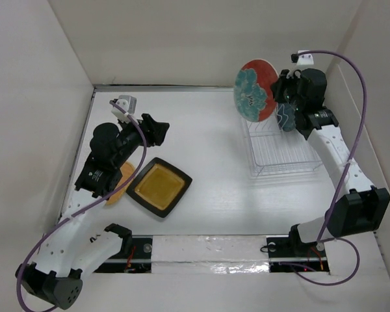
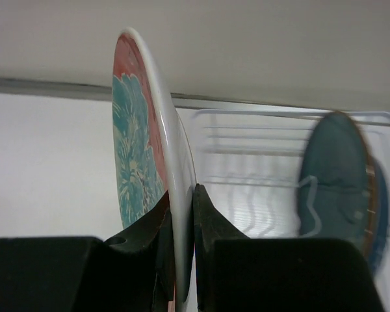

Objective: Load the plates into the dish rack

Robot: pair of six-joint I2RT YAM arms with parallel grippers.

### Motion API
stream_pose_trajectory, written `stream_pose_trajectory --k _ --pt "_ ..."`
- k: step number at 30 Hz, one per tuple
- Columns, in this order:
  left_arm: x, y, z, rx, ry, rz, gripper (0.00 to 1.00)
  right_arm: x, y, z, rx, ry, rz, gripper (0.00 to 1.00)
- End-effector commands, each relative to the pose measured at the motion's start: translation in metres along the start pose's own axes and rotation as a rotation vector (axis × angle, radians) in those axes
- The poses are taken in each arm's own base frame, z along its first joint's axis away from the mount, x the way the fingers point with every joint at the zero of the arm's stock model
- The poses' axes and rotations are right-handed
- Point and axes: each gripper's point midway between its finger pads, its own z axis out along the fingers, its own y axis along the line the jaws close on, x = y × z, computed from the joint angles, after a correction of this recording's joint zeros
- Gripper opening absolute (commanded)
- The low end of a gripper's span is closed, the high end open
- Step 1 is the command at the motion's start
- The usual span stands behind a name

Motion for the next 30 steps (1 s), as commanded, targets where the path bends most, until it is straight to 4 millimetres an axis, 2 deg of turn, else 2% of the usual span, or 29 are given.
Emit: stream_pose_trajectory --k 1,5,6,7,12,17,20,22,28,30 --pt "0.003 -0.003 0.002 0.035 -0.01 0.01 0.57 -0.119 -0.028 -0.05 0.243 -0.342 -0.064 0.0" --pt "0.019 0.0 0.004 0.036 0.027 0.005 0.54 -0.12 -0.053 -0.053 0.398 -0.329 -0.124 0.0" --pt "0.017 -0.001 0.005 0.044 0.011 0.008 0.53 -0.12 -0.061 -0.055 0.446 -0.325 -0.128 0.0" --pt "0.021 0.001 0.005 0.043 0.014 0.008 0.52 -0.114 -0.066 -0.05 0.469 -0.307 -0.144 0.0" --pt "0.028 0.002 0.009 0.052 0.024 0.005 0.49 -0.119 -0.082 -0.042 0.561 -0.28 -0.191 0.0" --pt "0.029 0.003 0.009 0.05 0.023 0.007 0.49 -0.117 -0.088 -0.031 0.583 -0.247 -0.245 0.0" --pt "0.029 0.007 0.009 0.029 0.015 0.01 0.49 -0.105 -0.094 -0.018 0.602 -0.205 -0.27 0.0" --pt "0.028 0.008 0.009 0.022 0.016 0.011 0.49 -0.091 -0.098 -0.002 0.602 -0.157 -0.283 0.0" --pt "0.029 0.014 0.011 -0.01 0.018 0.022 0.49 -0.068 -0.116 0.017 0.625 -0.088 -0.304 0.0" --pt "0.031 0.013 0.011 0.0 0.024 0.02 0.49 -0.067 -0.121 0.018 0.635 -0.08 -0.308 0.0"
